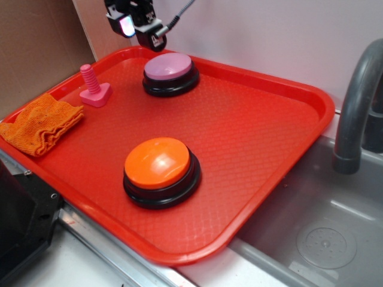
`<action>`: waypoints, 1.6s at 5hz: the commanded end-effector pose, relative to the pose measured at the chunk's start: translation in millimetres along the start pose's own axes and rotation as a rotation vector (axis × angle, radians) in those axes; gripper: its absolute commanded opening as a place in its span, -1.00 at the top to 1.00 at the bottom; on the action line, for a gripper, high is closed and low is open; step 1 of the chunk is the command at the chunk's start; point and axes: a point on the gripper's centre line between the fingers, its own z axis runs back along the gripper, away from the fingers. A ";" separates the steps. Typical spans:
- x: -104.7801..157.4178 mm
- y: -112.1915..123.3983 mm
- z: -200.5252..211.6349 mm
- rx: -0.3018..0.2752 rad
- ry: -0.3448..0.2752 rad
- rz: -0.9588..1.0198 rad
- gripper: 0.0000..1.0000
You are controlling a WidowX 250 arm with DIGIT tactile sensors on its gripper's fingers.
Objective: Push the pink button.
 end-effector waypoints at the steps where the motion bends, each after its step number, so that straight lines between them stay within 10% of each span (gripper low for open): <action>1: 17.9 5.4 -9.7 -0.011 -0.067 -0.004 -1.00; 8: 9.8 -5.2 -3.0 0.040 -0.071 -0.020 -1.00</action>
